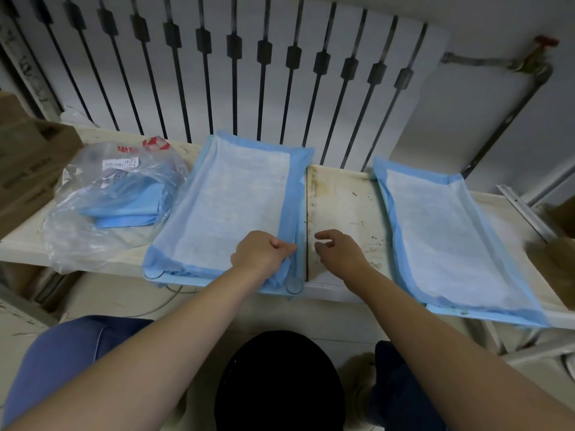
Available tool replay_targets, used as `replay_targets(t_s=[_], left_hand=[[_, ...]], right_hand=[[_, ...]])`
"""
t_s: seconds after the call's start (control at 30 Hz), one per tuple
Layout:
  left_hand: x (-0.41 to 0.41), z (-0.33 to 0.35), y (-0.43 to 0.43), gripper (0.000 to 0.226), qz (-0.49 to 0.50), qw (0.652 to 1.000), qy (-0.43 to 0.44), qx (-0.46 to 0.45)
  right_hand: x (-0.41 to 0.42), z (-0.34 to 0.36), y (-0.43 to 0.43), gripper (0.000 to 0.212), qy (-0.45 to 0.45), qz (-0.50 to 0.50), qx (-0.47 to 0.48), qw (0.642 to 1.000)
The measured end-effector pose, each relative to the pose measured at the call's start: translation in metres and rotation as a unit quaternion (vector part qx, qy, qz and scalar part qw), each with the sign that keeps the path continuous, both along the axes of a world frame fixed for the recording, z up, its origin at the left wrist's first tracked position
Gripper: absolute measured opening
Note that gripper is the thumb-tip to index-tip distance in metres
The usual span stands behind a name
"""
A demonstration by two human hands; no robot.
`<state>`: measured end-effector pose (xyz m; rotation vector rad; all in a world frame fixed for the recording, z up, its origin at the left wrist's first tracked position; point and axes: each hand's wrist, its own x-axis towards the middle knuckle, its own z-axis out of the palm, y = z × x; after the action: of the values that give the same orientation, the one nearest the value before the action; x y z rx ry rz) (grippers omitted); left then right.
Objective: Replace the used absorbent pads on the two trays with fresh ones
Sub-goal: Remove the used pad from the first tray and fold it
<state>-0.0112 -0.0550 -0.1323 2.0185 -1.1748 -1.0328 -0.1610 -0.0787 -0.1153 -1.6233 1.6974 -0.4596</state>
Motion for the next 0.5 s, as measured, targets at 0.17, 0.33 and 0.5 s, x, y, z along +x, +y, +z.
replay_targets(t_s=[0.17,0.33,0.5], left_hand=[[0.01,0.009,0.006,0.026,0.019,0.996,0.087,-0.029],[0.017,0.012,0.009,0.025,0.032,0.991,0.124,-0.037],[0.023,0.014,0.009,0.023,0.029,0.991,0.121,-0.043]], right_hand=[[0.013,0.005,-0.005,0.037,-0.028,0.014,-0.036,0.999],[0.026,0.009,-0.006,0.035,-0.031,0.053,-0.046,0.997],[0.036,0.013,-0.006,0.039,-0.01,0.081,-0.068,0.994]])
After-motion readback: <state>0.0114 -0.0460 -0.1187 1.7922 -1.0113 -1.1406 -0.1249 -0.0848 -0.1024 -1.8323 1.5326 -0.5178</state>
